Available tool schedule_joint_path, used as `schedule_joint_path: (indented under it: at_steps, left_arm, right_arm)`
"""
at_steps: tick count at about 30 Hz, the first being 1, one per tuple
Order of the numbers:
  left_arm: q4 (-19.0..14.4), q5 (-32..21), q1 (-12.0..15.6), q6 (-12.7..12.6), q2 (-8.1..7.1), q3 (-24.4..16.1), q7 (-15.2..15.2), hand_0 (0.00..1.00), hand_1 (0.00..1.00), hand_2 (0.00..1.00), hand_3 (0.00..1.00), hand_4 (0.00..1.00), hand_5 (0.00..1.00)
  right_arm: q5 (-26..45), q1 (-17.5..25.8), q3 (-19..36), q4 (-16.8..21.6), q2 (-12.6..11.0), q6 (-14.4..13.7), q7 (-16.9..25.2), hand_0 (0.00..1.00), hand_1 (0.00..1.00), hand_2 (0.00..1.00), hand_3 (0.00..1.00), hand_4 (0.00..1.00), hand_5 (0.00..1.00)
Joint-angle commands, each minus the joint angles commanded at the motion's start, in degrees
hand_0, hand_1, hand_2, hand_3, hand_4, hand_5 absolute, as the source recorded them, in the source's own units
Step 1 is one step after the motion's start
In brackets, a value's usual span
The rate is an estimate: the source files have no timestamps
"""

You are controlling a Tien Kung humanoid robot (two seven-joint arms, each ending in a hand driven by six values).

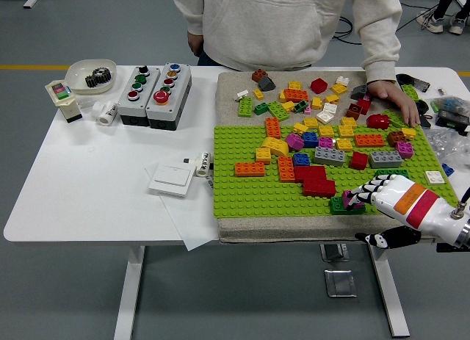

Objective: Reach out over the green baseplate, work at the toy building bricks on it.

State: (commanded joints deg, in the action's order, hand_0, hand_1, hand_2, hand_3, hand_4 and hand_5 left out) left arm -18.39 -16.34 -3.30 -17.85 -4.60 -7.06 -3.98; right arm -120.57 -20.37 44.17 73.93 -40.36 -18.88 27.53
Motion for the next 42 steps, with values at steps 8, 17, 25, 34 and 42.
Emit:
schedule_joint_path:
  at_steps: [8,17,25,34,42]
  left_arm:
    - [0.0,0.0,-0.1,0.0,-0.03,0.0,0.0,0.663,0.750,0.766,0.579,0.650,0.604]
    - [0.0,0.0,-0.1,0.0,0.00,0.0,0.0,0.663,0.750,0.766,0.579,0.650,0.605]
    - [0.0,-0.1,-0.2,0.0,-0.02,0.1,-0.1,0.664,0.750,0.766,0.578,0.649,0.602]
    - [0.0,0.1,-0.1,0.0,-0.01,0.0,0.0,0.663,0.750,0.766,0.578,0.649,0.601]
    - [0.0,0.2,0.0,0.0,-0.01,-0.1,0.1,0.662,0.749,0.765,0.578,0.648,0.599]
  right_arm:
    - [-0.3,-0.2,-0.3,-0.4,0.2,0.1,-0.1,0.611,0.650,0.710,0.621,0.764,0.433]
    - [-1.0,-0.5,-0.5,-0.1,0.4,0.3,-0.4,0.612,0.649,0.710,0.621,0.766,0.427]
    - [-1.9,-0.5,-1.0,0.8,0.4,0.4,-0.8,0.611,0.650,0.709,0.620,0.766,0.425]
    - [-2.0,-0.8,-1.3,1.1,0.8,0.4,-1.1,0.613,0.652,0.710,0.620,0.769,0.423]
    - [-2.3,-0.9,-1.7,0.9,0.9,0.4,-1.4,0.614,0.653,0.712,0.621,0.770,0.422]
